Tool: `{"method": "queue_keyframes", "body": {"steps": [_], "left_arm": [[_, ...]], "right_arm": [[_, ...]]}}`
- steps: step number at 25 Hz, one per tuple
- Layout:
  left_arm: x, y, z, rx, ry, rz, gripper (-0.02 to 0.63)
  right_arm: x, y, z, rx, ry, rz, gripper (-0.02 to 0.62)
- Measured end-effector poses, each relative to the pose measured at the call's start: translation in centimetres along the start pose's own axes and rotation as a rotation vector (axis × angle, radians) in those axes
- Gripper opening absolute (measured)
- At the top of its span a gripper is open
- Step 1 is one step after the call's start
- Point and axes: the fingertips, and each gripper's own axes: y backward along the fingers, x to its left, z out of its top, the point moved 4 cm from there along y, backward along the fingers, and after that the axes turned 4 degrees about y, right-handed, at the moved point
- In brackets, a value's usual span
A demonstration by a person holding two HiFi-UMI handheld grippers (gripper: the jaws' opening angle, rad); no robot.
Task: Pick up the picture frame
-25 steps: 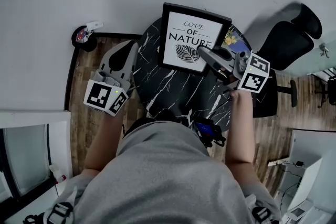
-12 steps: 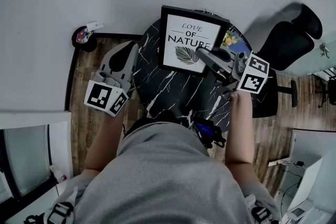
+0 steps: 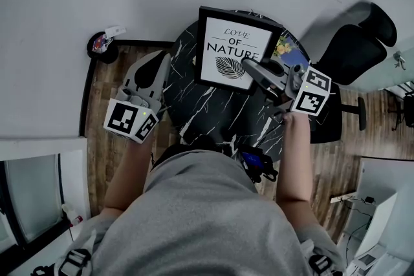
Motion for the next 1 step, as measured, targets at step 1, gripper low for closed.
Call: {"method": "queue_keyframes", "body": {"steps": [1], "left_arm": [[0.01, 0.02, -0.06, 0.001, 0.001, -0.001, 0.006]], "right_arm": [[-0.01, 0.0, -0.05, -0.001, -0.001, -0.001, 0.031]]}}
